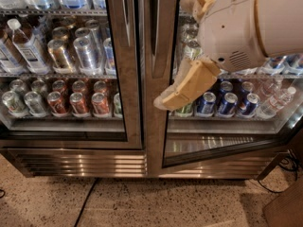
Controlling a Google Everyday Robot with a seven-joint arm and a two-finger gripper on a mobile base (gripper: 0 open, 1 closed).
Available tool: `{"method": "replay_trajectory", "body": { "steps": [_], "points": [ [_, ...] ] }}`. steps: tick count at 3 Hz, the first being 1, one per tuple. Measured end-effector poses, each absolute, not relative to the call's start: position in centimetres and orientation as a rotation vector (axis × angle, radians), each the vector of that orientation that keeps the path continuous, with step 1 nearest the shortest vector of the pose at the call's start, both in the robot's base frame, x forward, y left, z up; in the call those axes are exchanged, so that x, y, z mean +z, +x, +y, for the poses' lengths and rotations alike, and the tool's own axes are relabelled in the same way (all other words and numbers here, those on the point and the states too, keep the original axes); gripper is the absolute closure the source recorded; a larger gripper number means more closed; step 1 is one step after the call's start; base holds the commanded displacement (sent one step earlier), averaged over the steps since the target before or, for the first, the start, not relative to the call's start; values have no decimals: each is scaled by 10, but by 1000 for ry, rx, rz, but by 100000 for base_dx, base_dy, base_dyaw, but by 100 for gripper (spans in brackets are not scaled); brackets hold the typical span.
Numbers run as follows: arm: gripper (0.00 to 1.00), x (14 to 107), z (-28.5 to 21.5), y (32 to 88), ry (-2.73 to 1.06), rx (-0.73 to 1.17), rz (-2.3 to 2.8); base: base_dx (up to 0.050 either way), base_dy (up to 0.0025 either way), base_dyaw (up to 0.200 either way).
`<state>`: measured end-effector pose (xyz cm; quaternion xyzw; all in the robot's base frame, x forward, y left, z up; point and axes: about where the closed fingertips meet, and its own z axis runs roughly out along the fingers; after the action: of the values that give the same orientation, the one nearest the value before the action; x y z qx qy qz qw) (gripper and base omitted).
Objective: Open right fridge door
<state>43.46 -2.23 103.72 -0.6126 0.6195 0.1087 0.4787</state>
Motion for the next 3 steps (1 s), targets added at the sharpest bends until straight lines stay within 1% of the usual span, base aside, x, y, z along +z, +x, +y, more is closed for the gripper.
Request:
{"method": "replay_trajectory", "body": {
  "steps": [2, 3],
  "points": [
    [0, 1041, -21, 431, -1492, 261, 1499, 0, 0, 0],
    [0, 1026, -18, 416, -1475, 309, 1487, 0, 0, 0]
  ]
}}
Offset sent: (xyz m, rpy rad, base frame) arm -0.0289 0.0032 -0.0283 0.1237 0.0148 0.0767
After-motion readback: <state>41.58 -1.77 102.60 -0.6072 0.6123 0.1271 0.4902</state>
